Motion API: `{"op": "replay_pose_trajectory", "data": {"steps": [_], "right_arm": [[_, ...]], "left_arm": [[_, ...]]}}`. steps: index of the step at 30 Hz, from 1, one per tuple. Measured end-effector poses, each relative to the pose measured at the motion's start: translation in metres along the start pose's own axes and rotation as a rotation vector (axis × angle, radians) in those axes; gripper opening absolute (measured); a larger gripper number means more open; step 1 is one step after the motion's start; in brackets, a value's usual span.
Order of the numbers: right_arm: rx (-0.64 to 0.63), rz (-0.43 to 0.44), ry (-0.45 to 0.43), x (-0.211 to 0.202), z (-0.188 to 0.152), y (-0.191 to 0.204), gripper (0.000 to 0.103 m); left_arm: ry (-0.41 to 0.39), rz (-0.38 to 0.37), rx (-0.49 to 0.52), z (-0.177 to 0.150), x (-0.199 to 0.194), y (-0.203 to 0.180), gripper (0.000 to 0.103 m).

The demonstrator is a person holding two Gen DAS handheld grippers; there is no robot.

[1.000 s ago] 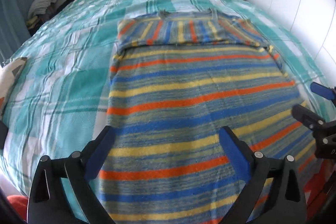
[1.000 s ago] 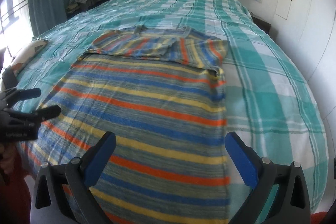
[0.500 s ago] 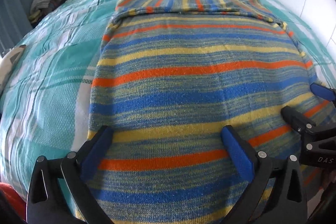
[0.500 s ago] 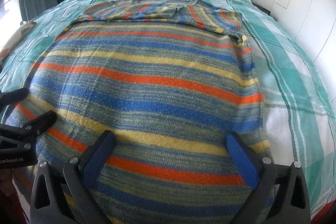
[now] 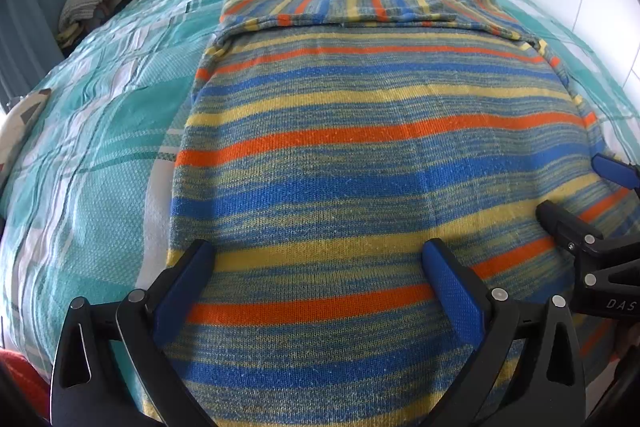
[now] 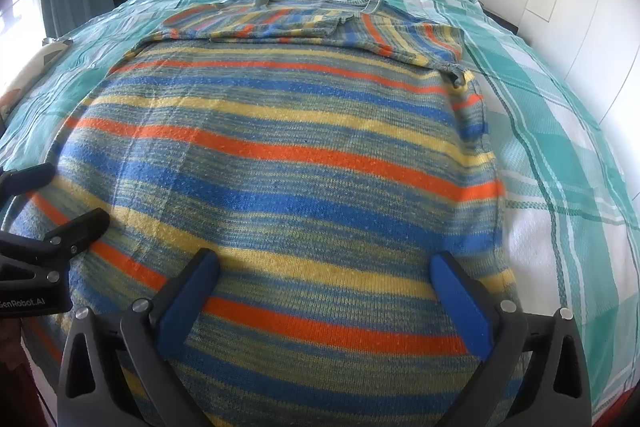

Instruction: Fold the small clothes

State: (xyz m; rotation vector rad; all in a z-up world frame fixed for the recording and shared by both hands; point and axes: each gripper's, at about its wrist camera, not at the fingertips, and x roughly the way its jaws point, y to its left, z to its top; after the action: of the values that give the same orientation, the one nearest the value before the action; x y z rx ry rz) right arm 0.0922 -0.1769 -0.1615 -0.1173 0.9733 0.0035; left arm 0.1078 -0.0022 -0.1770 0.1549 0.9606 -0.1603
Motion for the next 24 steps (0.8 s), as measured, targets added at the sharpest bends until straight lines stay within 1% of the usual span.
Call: {"op": "replay_pose_trajectory", "data": {"steps": [24], "right_arm": [[-0.002, -0.007, -0.005, -0.0001, 0.0001, 0.0013, 0.103]], "left_arm": [[-0.001, 0.002, 0.006, -0.0001, 0.0001, -0.0016, 0.102]]}}
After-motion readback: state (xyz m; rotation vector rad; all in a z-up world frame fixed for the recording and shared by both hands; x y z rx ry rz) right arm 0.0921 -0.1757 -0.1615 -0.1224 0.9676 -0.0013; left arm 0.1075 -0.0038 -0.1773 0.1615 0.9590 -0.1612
